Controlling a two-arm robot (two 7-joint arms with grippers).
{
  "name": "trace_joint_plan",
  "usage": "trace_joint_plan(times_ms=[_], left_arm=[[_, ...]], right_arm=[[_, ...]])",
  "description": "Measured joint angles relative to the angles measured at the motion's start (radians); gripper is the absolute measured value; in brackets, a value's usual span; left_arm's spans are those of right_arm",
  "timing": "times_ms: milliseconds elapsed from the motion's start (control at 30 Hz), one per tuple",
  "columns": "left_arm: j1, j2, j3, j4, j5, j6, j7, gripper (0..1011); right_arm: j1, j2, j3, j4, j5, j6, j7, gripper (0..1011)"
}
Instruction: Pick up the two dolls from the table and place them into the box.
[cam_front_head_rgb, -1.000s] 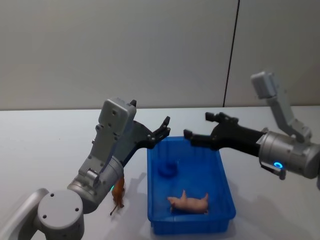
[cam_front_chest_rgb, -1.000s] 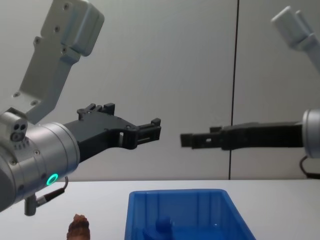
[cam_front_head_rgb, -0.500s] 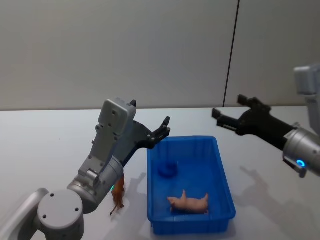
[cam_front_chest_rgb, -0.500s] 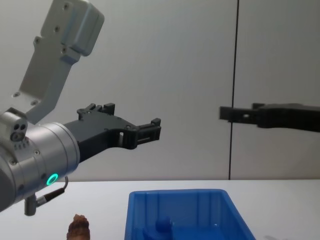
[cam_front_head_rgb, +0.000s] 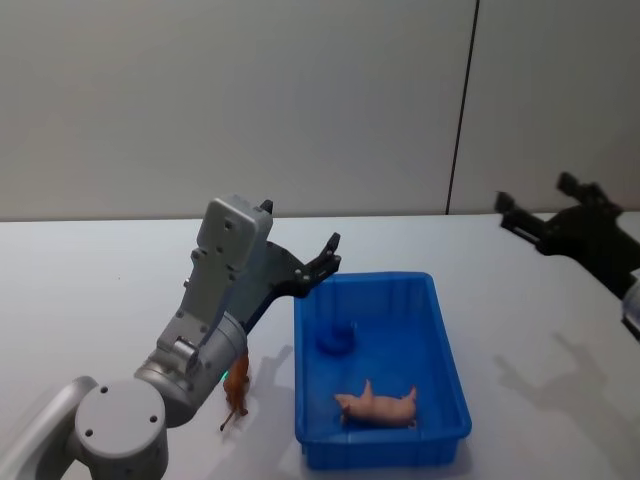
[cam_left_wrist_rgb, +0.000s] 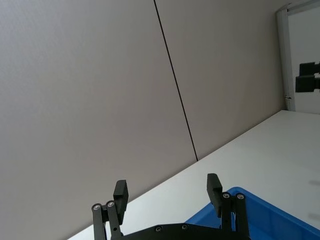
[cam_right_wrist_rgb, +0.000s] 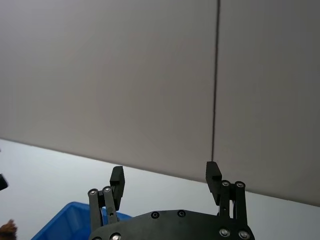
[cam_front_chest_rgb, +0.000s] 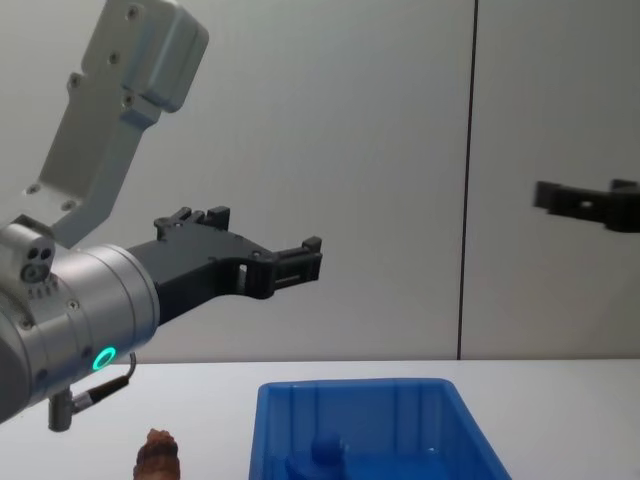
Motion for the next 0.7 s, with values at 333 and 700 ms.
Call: trace_joint_plan(times_ms=[333,700], left_arm=[[0.014,0.024,-0.015,-0.033,-0.029,0.063,-0.01,1001],[0.07,0.093,-0.044,-0.107,-0.091,0.194,0.0,1001]], right_arm=[[-0.064,0.03,0.037,-0.048,0.024,-0.068,-0.137,1001],[-0.108,0.05,0.064,-0.078,0.04,-0.112,-0.216,1001]])
